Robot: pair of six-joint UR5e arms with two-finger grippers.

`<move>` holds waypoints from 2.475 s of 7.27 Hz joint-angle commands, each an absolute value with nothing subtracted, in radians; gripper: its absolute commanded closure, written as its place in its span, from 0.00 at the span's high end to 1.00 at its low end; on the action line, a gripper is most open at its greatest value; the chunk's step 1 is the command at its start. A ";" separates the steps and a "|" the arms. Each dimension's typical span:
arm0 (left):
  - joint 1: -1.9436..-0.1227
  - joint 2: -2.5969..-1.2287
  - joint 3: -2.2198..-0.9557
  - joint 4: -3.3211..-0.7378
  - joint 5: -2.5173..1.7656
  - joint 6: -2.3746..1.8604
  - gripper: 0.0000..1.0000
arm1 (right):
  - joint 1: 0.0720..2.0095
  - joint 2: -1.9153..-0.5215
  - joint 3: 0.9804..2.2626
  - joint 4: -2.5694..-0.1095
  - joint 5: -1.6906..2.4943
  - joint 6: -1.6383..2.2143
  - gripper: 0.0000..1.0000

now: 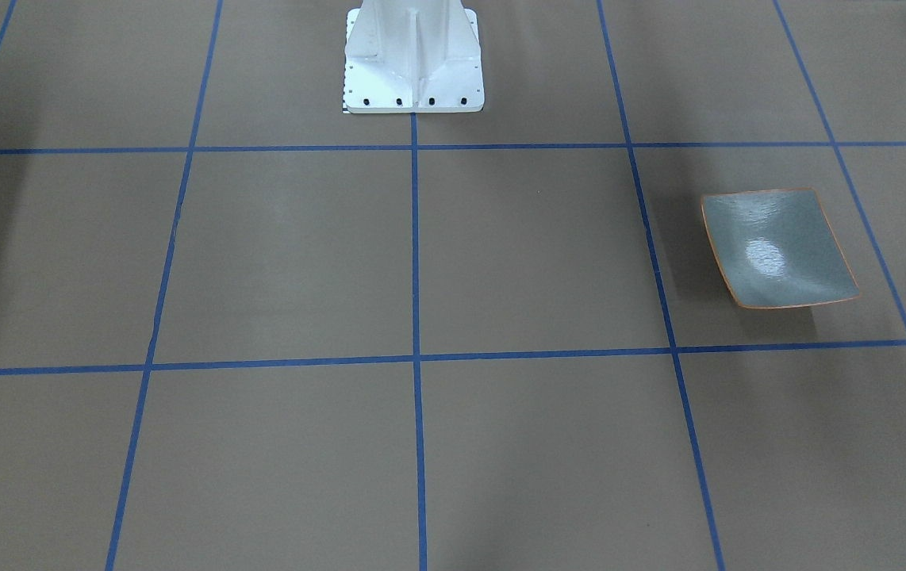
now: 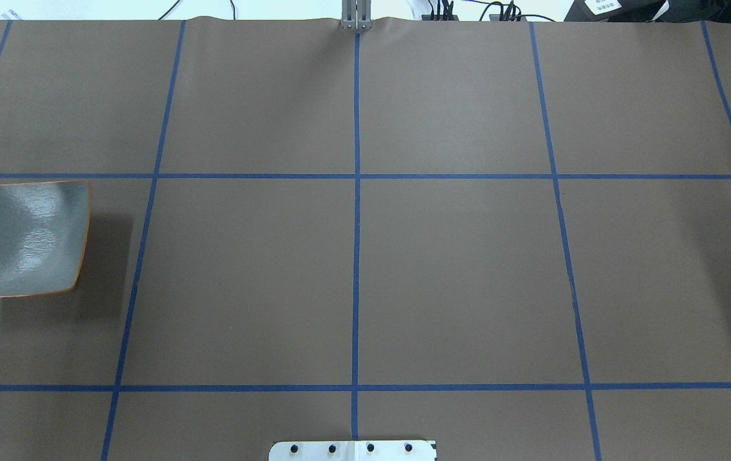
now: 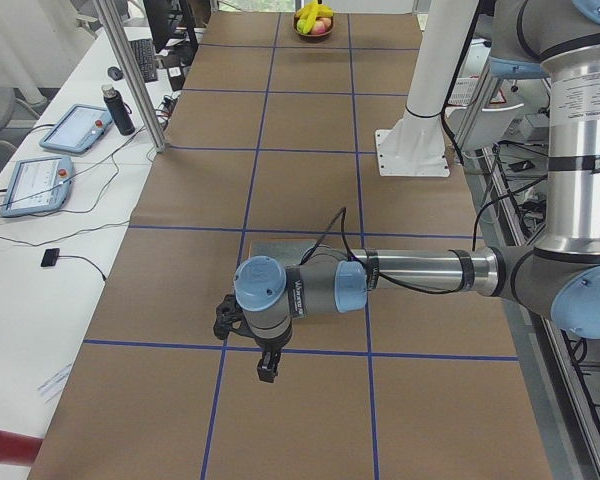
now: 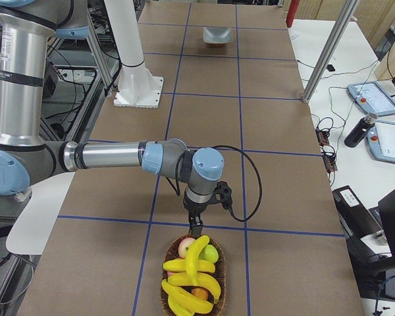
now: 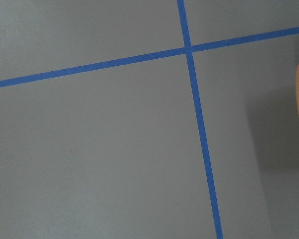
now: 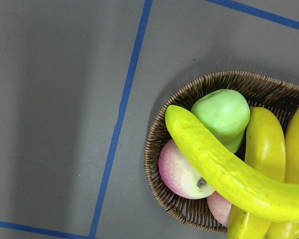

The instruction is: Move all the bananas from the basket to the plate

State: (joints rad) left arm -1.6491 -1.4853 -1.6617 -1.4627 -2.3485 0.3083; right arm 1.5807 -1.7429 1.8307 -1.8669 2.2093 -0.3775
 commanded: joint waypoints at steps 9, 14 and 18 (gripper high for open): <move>-1.709 -1.485 -1.813 -1.570 -2.197 0.301 1.00 | 1.580 -1.654 1.842 -1.702 2.077 -0.374 1.00; -1.717 -1.450 -1.805 -1.697 -2.204 0.295 1.00 | 1.582 -1.707 1.766 -1.548 2.157 -0.644 1.00; -1.717 -1.450 -1.805 -1.701 -2.204 0.295 1.00 | 1.582 -1.759 1.622 -1.523 2.145 -1.026 1.00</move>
